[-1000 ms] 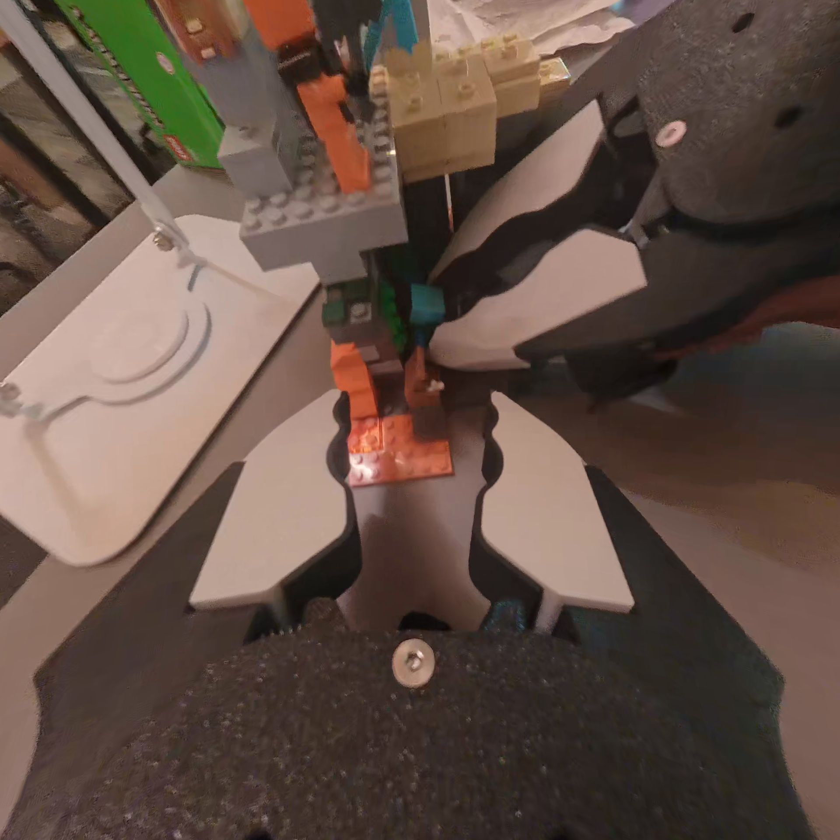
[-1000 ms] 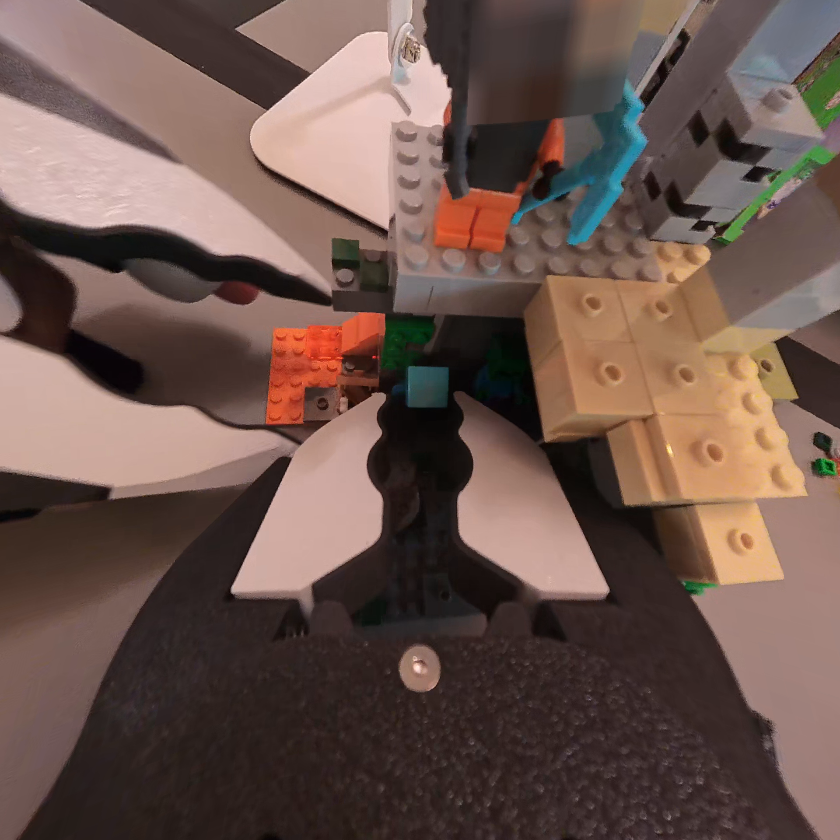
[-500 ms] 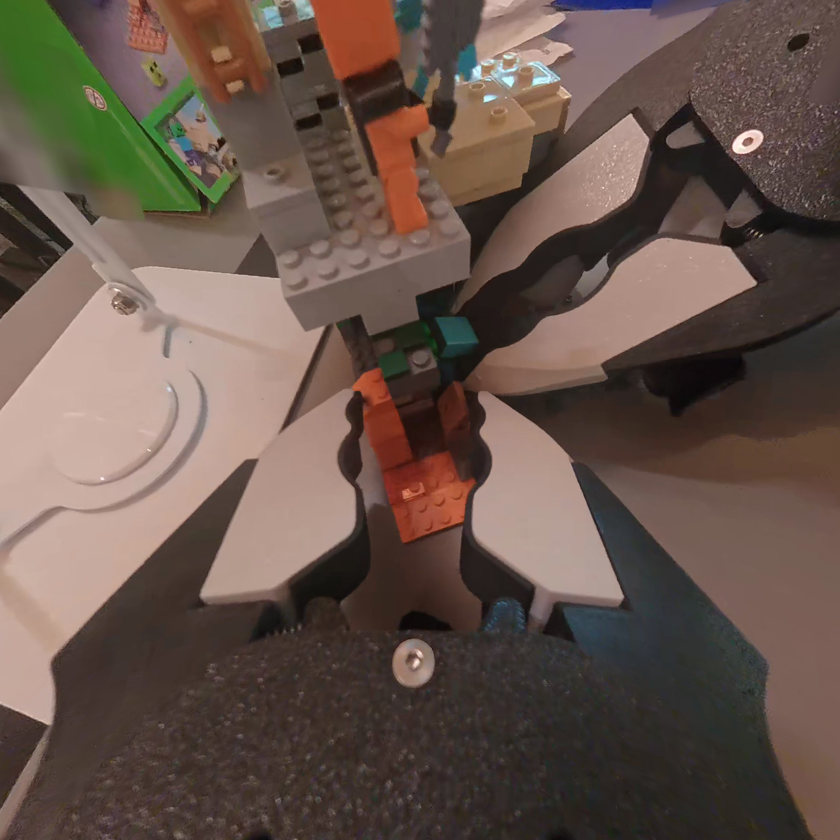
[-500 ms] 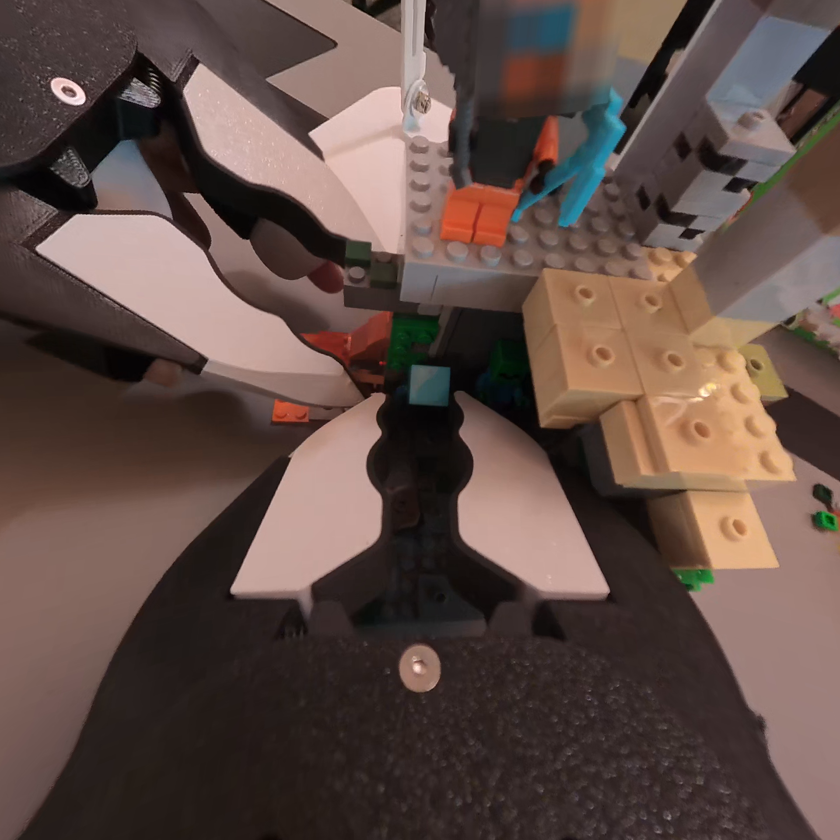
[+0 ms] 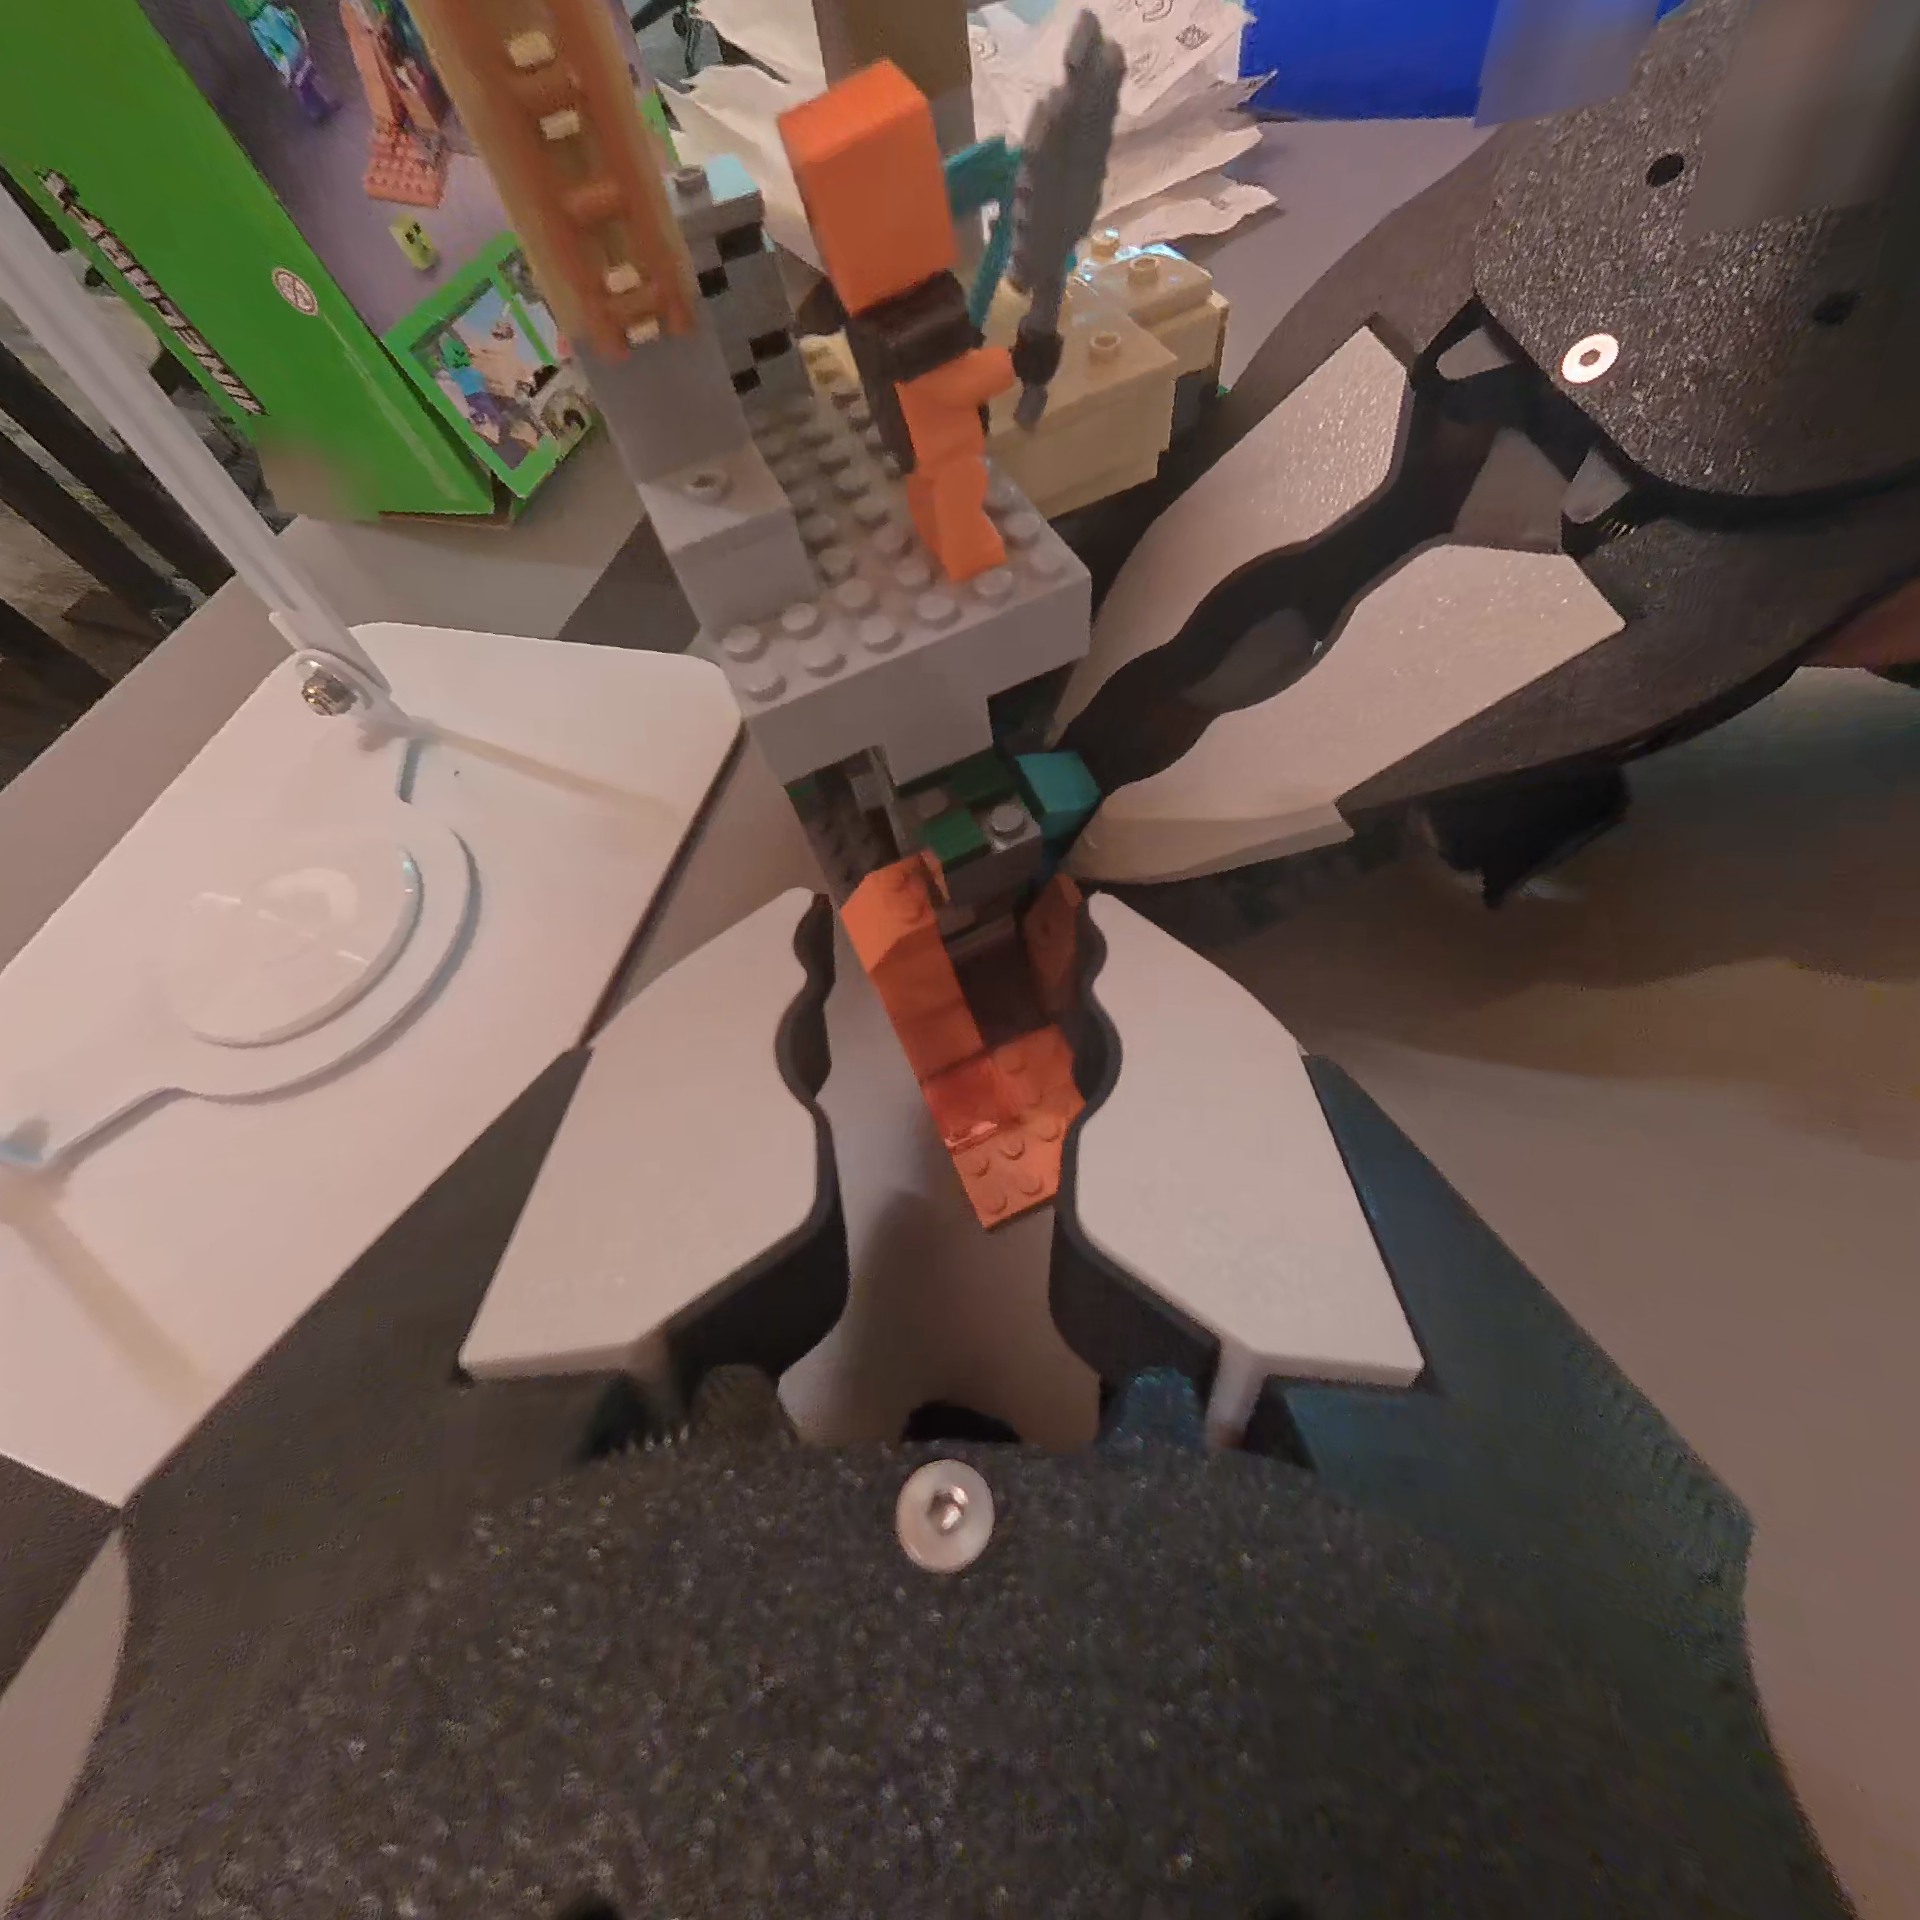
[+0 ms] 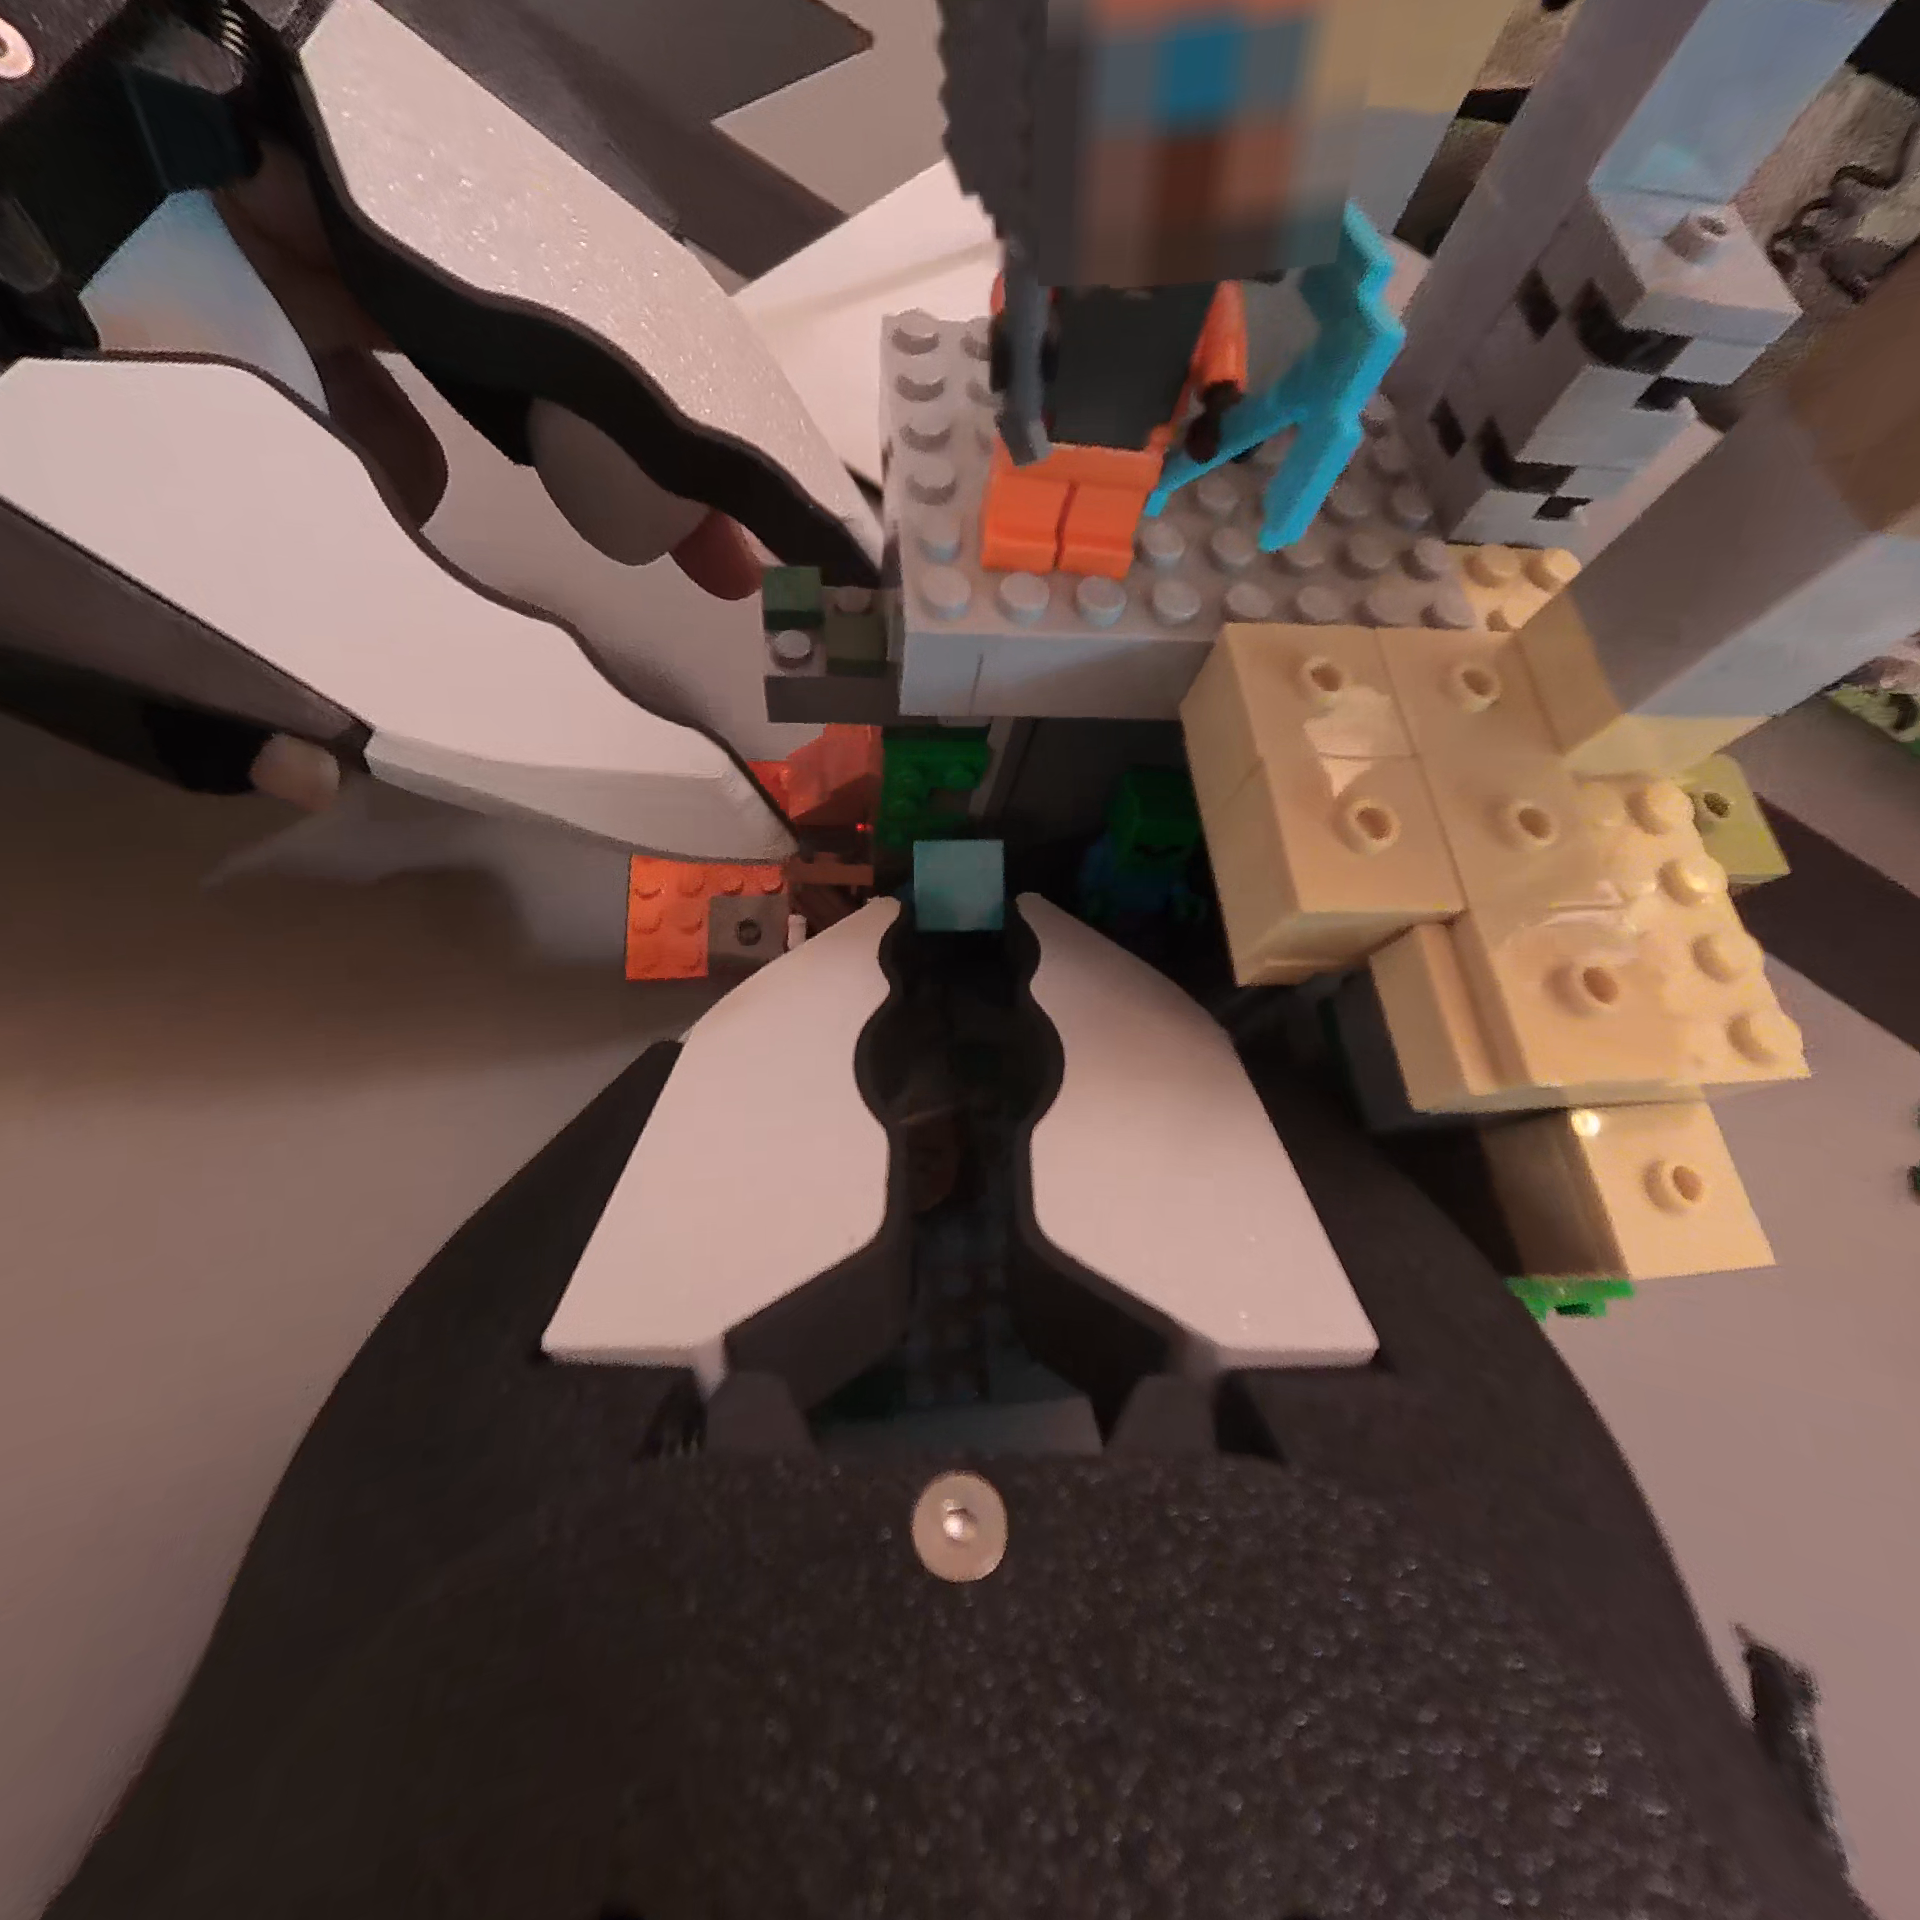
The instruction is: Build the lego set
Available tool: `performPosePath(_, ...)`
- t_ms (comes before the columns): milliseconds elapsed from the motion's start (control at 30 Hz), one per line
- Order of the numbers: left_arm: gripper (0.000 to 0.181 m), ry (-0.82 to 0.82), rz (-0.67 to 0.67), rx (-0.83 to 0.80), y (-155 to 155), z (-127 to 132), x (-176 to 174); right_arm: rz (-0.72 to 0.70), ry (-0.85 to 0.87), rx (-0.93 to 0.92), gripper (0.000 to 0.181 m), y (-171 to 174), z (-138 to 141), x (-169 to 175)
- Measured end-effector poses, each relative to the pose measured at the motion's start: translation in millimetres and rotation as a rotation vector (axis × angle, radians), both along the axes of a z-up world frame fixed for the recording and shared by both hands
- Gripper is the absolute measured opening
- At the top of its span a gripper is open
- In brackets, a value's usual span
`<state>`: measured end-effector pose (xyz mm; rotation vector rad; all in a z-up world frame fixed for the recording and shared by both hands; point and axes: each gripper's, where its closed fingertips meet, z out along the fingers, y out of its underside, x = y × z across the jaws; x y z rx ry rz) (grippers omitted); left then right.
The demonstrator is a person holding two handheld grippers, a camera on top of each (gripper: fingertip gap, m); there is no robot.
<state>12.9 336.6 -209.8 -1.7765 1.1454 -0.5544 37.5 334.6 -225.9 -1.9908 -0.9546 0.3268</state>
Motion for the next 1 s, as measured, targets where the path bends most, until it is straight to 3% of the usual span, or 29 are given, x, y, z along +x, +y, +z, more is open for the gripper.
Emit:
performPosePath(433, 0.032, 0.014, -0.003, 0.054, -75, -3, 12, 0.194, -0.030, -0.007, 0.015, -81, 0, -6)
performPosePath(1000, 0.031, 0.015, 0.007, 0.055, -86, -3, 7, 0.303, -0.026, 0.000, 0.016, -90, 0, -12)
